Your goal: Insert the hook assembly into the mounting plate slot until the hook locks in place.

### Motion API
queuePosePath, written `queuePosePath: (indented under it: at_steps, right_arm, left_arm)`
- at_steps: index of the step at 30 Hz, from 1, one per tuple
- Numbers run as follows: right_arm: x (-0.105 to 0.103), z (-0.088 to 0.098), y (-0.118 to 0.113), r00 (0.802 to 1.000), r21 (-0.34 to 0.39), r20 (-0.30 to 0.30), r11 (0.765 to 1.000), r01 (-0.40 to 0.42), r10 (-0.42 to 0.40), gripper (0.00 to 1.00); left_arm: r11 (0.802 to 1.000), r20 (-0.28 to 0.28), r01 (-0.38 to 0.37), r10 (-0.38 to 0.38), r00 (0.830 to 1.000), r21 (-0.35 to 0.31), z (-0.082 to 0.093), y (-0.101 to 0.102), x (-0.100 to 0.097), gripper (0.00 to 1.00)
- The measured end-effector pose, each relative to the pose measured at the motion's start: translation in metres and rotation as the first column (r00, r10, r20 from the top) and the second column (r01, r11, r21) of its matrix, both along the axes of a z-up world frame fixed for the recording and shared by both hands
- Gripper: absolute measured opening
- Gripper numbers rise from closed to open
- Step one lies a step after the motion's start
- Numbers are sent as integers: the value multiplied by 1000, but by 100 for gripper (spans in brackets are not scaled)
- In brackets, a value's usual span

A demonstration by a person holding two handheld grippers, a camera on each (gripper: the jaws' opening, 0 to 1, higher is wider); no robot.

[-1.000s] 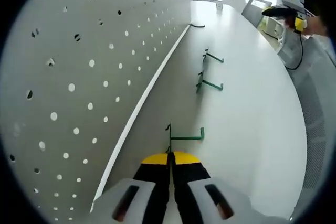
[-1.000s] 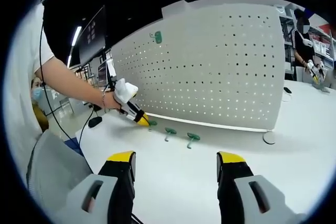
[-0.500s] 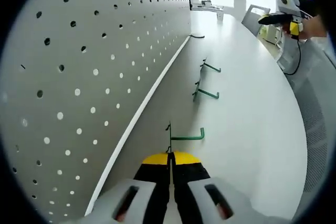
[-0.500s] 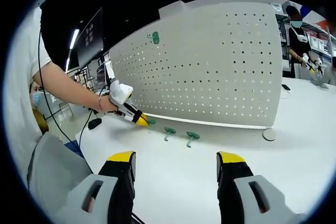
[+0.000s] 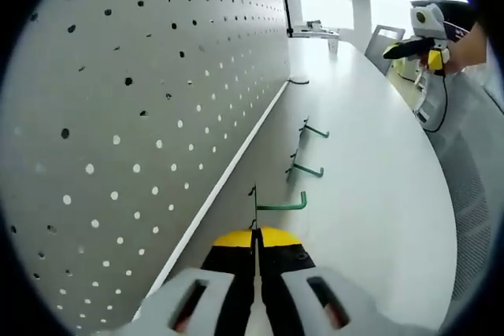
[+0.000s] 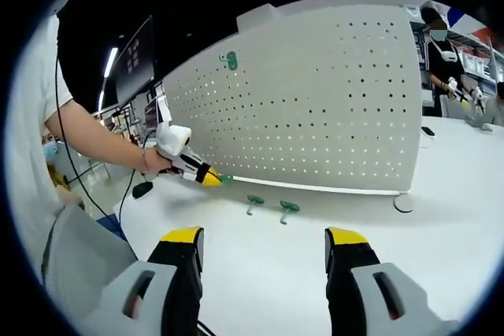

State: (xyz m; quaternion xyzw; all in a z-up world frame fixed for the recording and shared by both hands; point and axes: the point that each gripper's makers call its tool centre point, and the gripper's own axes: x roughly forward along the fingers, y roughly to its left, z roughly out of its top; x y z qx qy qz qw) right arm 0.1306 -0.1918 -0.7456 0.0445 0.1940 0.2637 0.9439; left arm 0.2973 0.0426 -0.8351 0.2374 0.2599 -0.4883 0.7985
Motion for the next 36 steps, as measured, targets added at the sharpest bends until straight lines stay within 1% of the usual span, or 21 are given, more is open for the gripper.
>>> queuePosePath:
  at_steps: [1, 4, 12, 13, 16, 17, 21, 27, 33, 36]
  right_arm:
    - [0, 0, 0, 1000, 2, 1, 1000, 0, 0, 60]
    - [1, 2, 0, 1000, 8, 8, 1000, 3, -3, 60]
    - [3, 5, 1, 1000, 23, 19, 1000, 10, -10, 60]
    - [3, 6, 1, 1000, 26, 21, 1000, 10, -10, 60]
    - [4, 8, 2, 1000, 27, 27, 1000, 7, -8, 60]
    - [4, 8, 2, 1000, 28, 27, 1000, 8, -8, 60]
    - [4, 10, 2, 999, 32, 31, 999, 7, -8, 60]
    - [3, 11, 3, 999, 32, 37, 999, 2, -3, 60]
    - [2, 12, 5, 999, 33, 42, 999, -7, 5, 60]
    - [3, 15, 5, 999, 35, 50, 999, -8, 6, 60]
  left_arm:
    - [1000, -3, -9, 9, 1000, -27, 4, -1, 0, 1]
    - [1000, 12, -10, 10, 1000, -20, 6, 0, -1, 1]
    - [997, 39, -38, 41, 998, -64, 21, 1, -4, 1]
    - [997, 51, -37, 40, 998, -68, 24, 1, -4, 1]
    - [996, 58, -42, 46, 997, -79, 29, 1, -6, 1]
    - [996, 73, -34, 40, 997, -80, 32, 0, -7, 1]
    - [995, 90, -30, 39, 995, -97, 39, -3, -10, 1]
    - [993, 98, -31, 43, 994, -113, 45, -4, -15, 1]
    - [990, 124, -38, 55, 991, -139, 59, -7, -18, 1]
    - [985, 134, -48, 71, 988, -166, 67, -8, -20, 1]
